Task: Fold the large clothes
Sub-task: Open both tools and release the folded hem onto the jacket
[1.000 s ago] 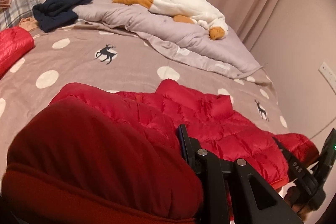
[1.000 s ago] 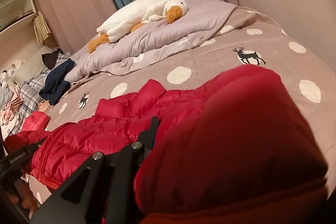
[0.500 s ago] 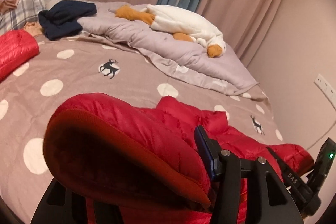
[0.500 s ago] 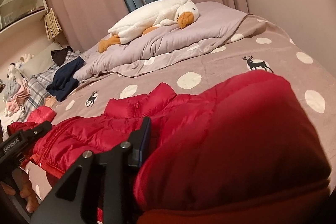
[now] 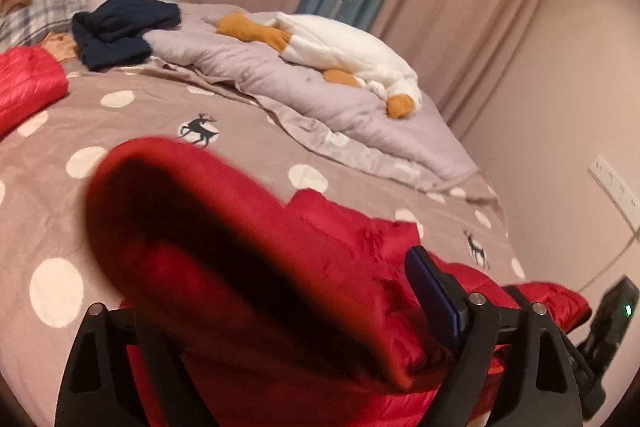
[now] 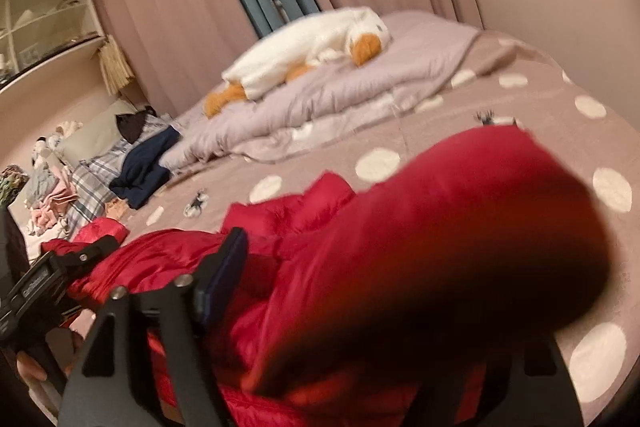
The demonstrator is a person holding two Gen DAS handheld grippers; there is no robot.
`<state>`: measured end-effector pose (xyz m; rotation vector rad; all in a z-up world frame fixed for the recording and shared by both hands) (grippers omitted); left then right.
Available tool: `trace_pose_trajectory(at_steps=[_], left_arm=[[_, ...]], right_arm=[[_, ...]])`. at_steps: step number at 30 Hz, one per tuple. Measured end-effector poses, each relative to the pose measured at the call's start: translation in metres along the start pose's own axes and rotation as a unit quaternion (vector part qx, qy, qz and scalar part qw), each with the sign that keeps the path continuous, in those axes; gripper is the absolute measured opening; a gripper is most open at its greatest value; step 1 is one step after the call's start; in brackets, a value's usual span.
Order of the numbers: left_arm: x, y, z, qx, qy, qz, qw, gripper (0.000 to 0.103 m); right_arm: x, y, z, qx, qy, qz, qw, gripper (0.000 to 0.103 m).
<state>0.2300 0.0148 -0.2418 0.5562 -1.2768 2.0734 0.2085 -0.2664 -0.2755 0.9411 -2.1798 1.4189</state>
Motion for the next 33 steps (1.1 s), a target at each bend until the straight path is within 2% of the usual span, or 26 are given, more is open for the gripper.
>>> trace_pose_trajectory(at_steps=[2,6,15,19,28,33], left_arm=[[0.005,-0.001,-0.001,0.007,0.006,0.009,0.9999,0.089],[0.018,-0.005,-0.004,0.016,0.007,0.037,0.9991,0.095],[0.021,-0.007,-0.006,0.02,0.01,0.041,0.9989,0.098],[0.025,-0.007,-0.004,0.019,0.006,0.051,0.9985,0.098],[0.039,-0.01,-0.002,0.005,-0.024,0.082,0.9964,0.1],[0.039,-0.012,-0.005,0.009,-0.021,0.084,0.9962,0.101]], right_arm=[[0.01,-0.004,-0.003,0.003,-0.012,0.022,1.0,0.083],[0.017,-0.008,0.001,-0.018,-0.038,0.037,0.998,0.084],[0.024,-0.008,0.005,-0.026,-0.032,0.047,0.998,0.087],[0.033,-0.011,0.004,-0.017,-0.031,0.062,0.997,0.094],[0.046,-0.018,0.003,-0.024,-0.034,0.091,0.995,0.1],[0.046,-0.017,0.005,-0.031,-0.033,0.092,0.995,0.102]])
Point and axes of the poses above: each gripper's, at about its wrist camera, not at the fingertips, and x roughly against the way its jaws point, z to its right, y to its underside, the point moved 5 cm from there along -x, roughly the way its jaws point, and after that the axes turned 8 degrees about -z, right-handed, at the moved point
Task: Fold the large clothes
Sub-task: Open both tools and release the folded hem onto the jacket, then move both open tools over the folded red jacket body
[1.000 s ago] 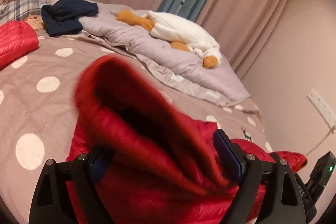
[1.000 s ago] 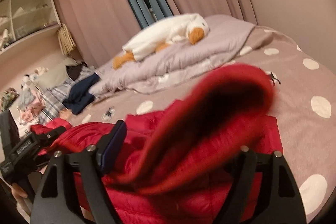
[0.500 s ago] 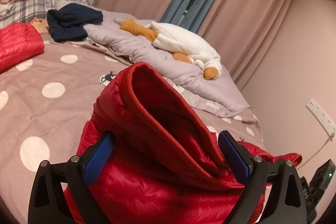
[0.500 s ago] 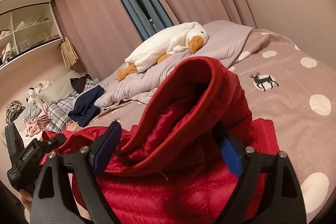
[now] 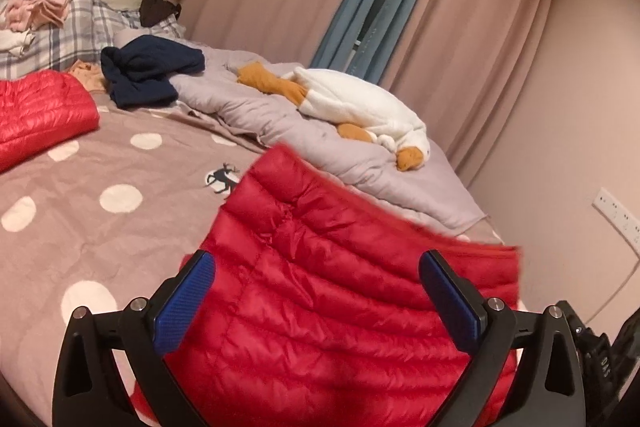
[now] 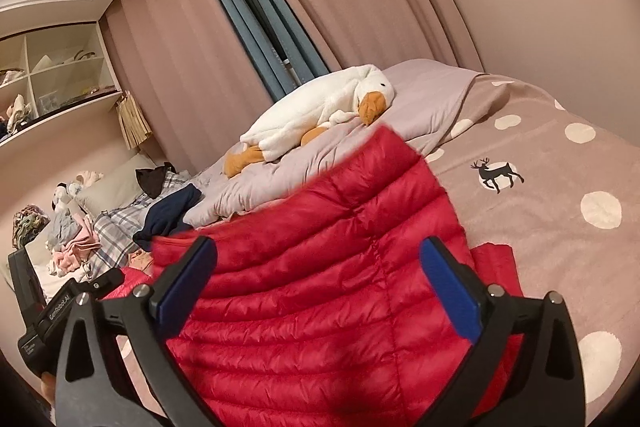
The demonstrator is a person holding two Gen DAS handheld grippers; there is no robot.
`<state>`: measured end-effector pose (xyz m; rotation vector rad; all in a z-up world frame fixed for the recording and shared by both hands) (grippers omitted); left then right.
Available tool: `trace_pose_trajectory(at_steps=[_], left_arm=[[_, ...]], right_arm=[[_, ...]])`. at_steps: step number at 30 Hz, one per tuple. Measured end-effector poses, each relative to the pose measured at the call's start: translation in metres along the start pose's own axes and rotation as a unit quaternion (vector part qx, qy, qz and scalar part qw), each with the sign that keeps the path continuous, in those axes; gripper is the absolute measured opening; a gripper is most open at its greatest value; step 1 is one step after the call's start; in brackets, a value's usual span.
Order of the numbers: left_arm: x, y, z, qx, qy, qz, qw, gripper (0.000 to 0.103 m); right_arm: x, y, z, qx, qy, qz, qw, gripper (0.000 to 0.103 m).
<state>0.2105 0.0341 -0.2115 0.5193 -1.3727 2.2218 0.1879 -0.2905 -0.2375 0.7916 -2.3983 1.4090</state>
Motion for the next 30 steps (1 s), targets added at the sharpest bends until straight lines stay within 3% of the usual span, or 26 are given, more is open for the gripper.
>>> trace_pose_trajectory(at_steps=[12,17,23,27,30], left_arm=[[-0.007,0.002,0.001,-0.009,-0.004,-0.006,0.9999,0.101],[-0.015,-0.002,0.007,-0.019,0.021,-0.016,0.9995,0.101],[-0.057,0.002,0.007,-0.064,-0.032,-0.04,0.9966,0.101],[-0.088,0.008,0.001,-0.088,-0.047,-0.064,0.993,0.101],[-0.106,0.013,-0.015,-0.073,-0.071,-0.074,0.992,0.101]], right_arm=[[-0.002,0.002,0.005,-0.005,0.018,-0.006,1.0,0.102],[-0.007,0.001,0.004,0.007,0.037,-0.014,0.999,0.102],[-0.035,-0.002,0.0,0.046,0.073,-0.036,0.996,0.102],[-0.068,-0.002,0.004,0.069,0.095,-0.067,0.991,0.102],[-0.098,0.007,0.019,0.069,0.116,-0.106,0.985,0.102]])
Point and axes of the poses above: each gripper's, at about its wrist camera, not at the fingertips, and x roughly against the way its jaws point, z to its right, y to its underside, the point moved 5 cm from there along -x, roughly the way its jaws point, and after that the axes turned 8 degrees about -z, right-handed, at the moved point
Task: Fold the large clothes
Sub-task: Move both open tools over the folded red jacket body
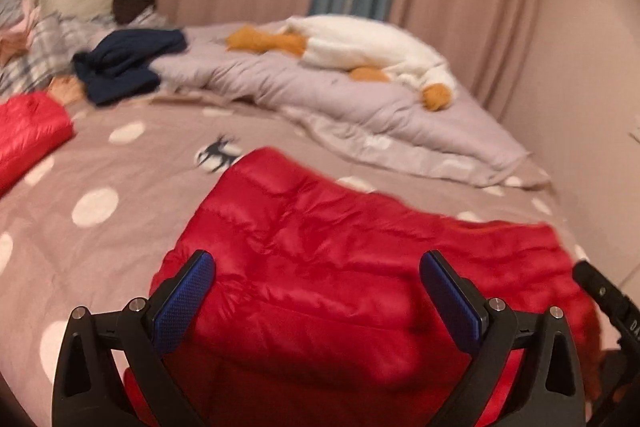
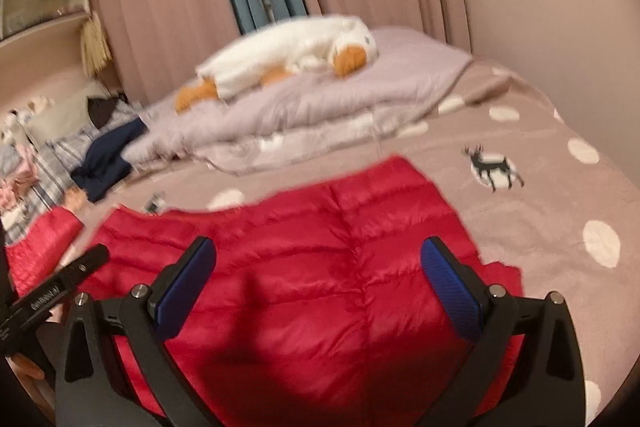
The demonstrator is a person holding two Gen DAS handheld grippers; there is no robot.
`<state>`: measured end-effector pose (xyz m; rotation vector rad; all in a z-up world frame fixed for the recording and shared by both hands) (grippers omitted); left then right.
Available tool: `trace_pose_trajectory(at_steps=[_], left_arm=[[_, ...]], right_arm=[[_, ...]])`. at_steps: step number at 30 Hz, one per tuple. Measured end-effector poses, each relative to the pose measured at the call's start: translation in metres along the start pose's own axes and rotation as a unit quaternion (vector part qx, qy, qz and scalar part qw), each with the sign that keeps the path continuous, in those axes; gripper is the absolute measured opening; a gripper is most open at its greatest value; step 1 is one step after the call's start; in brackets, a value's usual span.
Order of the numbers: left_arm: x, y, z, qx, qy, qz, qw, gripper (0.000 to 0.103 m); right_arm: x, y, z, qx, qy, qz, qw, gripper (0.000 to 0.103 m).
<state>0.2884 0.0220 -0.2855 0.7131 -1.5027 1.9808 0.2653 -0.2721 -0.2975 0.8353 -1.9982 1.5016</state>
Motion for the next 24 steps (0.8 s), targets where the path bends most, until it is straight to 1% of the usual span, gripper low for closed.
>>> trace_pose_trajectory(at_steps=[2,4,6,8,10,15,19,24], left_arm=[[-0.015,0.004,-0.007,0.01,0.003,-0.017,0.9998,0.101],[-0.025,0.008,-0.009,0.016,-0.002,-0.023,0.9996,0.101],[-0.029,0.013,-0.004,-0.003,-0.018,-0.027,0.9995,0.101],[-0.028,0.018,0.0,-0.021,-0.03,-0.016,0.9992,0.101],[-0.029,0.019,0.0,-0.024,-0.031,-0.009,0.9992,0.102],[-0.033,0.019,0.0,-0.02,-0.034,-0.01,0.9992,0.102],[-0.033,0.019,0.001,-0.022,-0.036,-0.008,0.9991,0.102],[-0.033,0.019,0.003,-0.02,-0.037,-0.011,0.999,0.102]], right_arm=[[-0.014,0.003,0.007,-0.007,0.012,-0.017,1.0,0.102],[-0.02,0.005,0.009,0.0,0.025,-0.021,0.999,0.102],[-0.026,0.008,0.01,0.014,0.042,-0.027,0.999,0.103],[-0.03,0.012,0.01,0.02,0.052,-0.031,0.998,0.103],[-0.032,0.015,0.012,0.022,0.056,-0.032,0.998,0.103],[-0.037,0.017,0.013,0.018,0.061,-0.03,0.997,0.103],[-0.038,0.019,0.011,0.023,0.074,-0.027,0.997,0.103],[-0.039,0.019,0.013,0.018,0.073,-0.023,0.997,0.103]])
Point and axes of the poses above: each gripper's, at about its wrist camera, not at the fingertips, and x roughly against the way its jaws point, z to its right, y to its underside, the point moved 5 cm from there along -x, roughly the way its jaws point, and after that the axes turned 8 degrees about -z, right-handed, at the moved point
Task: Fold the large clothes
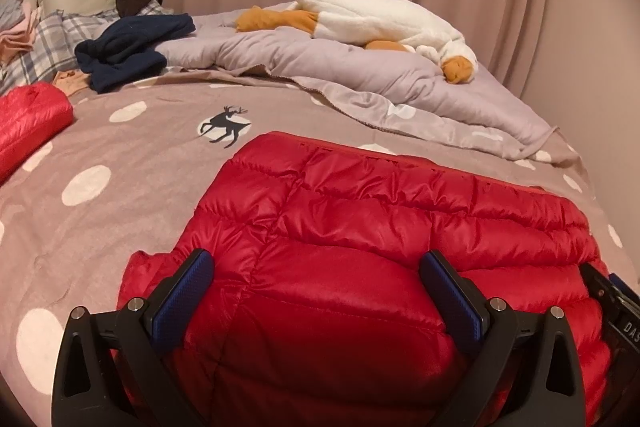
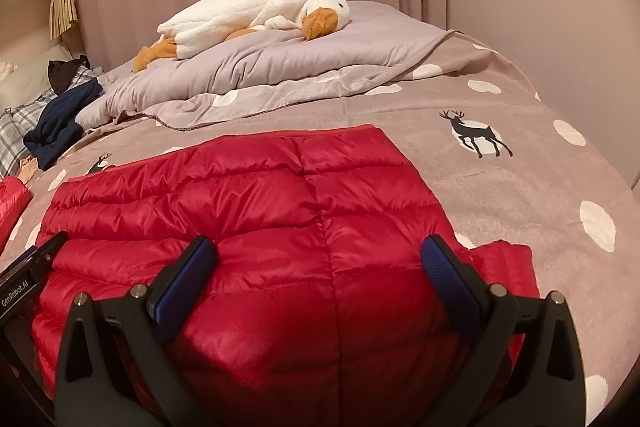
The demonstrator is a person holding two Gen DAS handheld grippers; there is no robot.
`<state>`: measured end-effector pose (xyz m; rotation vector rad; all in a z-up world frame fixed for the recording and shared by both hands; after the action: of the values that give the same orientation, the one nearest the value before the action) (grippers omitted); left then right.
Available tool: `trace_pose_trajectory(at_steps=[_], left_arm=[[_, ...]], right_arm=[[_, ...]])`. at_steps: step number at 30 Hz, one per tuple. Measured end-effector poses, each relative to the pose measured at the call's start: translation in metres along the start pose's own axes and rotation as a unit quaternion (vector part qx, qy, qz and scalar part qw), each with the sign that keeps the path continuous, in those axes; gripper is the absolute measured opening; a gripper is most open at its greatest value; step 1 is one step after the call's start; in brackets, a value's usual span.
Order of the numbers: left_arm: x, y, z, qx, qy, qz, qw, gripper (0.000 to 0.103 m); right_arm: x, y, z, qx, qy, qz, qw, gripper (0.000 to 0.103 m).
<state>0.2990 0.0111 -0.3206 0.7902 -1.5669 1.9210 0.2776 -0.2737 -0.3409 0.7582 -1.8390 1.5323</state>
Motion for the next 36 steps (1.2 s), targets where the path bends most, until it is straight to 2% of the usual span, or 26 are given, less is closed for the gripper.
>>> trace_pose_trajectory(at_steps=[9,13,16,18,21,24,28,30,33,34,36], left_arm=[[0.004,-0.003,-0.003,0.004,0.006,0.004,1.0,0.102],[0.022,-0.001,-0.011,0.025,0.005,0.009,0.9996,0.102],[0.049,0.003,-0.021,0.023,0.012,0.05,0.9984,0.102],[0.064,0.006,-0.038,0.027,-0.003,0.072,0.997,0.102],[0.072,0.009,-0.068,0.051,-0.023,0.08,0.9952,0.102],[0.069,0.013,-0.103,0.096,-0.035,0.059,0.993,0.102],[0.062,0.025,-0.127,0.134,-0.016,0.026,0.9904,0.102],[0.058,0.033,-0.129,0.147,-0.004,0.007,0.9892,0.102],[0.048,0.048,-0.118,0.147,0.047,-0.035,0.9874,0.102],[0.042,0.053,-0.11,0.149,0.072,-0.056,0.9846,0.102],[0.031,0.061,-0.1,0.165,0.129,-0.095,0.9732,0.102]], right_arm=[[0.003,0.002,0.001,-0.002,0.003,0.014,1.0,0.103],[0.019,0.003,0.0,-0.001,0.012,0.034,0.999,0.103],[0.038,0.005,-0.001,-0.007,-0.009,0.048,0.999,0.103],[0.051,0.008,-0.004,-0.015,-0.037,0.057,0.998,0.103],[0.066,0.013,-0.016,-0.007,-0.066,0.061,0.996,0.103],[0.066,0.018,-0.032,0.02,-0.054,0.064,0.996,0.103],[0.048,0.027,-0.054,0.045,-0.057,0.026,0.997,0.103],[0.029,0.032,-0.062,0.073,-0.009,-0.002,0.997,0.103],[0.011,0.037,-0.064,0.081,0.014,-0.021,0.996,0.103],[0.008,0.037,-0.063,0.079,0.014,-0.023,0.997,0.103],[0.006,0.038,-0.06,0.075,0.012,-0.023,0.997,0.103]])
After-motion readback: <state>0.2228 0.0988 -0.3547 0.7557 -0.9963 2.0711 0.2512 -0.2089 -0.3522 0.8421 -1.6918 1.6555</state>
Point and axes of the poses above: each gripper's, at about its wrist camera, not at the fingertips, and x roughly against the way its jaws point, z to its right, y to its underside, the point moved 5 cm from there along -x, roughly the way its jaws point, and after that the axes turned 8 degrees about -z, right-handed, at the moved point
